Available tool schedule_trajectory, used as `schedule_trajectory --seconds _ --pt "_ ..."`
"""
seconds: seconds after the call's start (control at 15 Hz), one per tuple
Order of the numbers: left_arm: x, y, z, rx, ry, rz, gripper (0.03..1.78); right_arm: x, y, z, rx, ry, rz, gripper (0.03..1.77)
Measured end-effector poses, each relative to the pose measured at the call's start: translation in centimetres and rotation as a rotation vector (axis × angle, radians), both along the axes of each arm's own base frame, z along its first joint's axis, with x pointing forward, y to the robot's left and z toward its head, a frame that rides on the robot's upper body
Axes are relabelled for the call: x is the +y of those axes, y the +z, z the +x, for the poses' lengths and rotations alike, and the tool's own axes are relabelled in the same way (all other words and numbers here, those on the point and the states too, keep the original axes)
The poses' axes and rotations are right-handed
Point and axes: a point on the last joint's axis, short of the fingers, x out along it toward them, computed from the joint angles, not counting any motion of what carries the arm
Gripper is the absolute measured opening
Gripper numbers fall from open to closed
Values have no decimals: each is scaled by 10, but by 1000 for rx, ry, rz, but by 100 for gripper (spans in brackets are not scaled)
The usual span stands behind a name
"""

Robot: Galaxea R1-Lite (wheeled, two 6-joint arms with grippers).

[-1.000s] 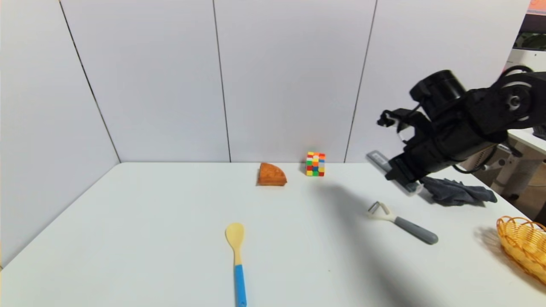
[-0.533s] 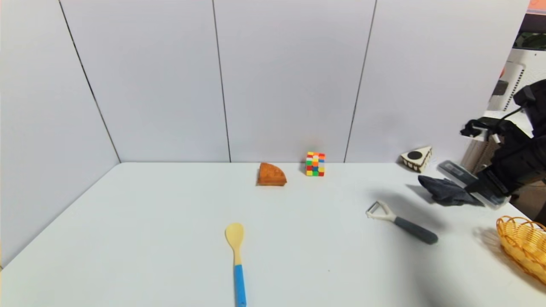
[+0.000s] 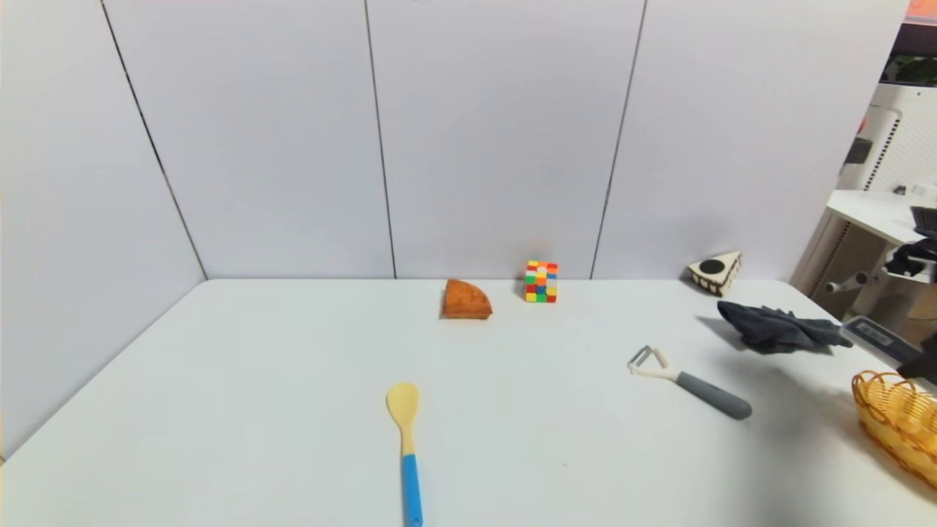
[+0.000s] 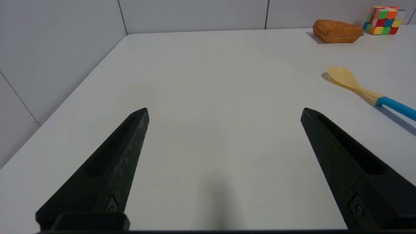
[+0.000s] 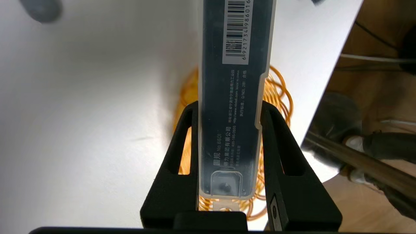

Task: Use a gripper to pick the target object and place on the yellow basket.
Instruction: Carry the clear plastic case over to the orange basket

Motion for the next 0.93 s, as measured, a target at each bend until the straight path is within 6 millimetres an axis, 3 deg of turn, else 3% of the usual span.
schedule_trajectory --seconds 0.53,0.93 --pt "0 0 0 0 0 0 169 -32 -19 -9 72 -39 2 54" --pt "0 0 0 0 0 0 169 -36 -31 -18 110 -54 36 60"
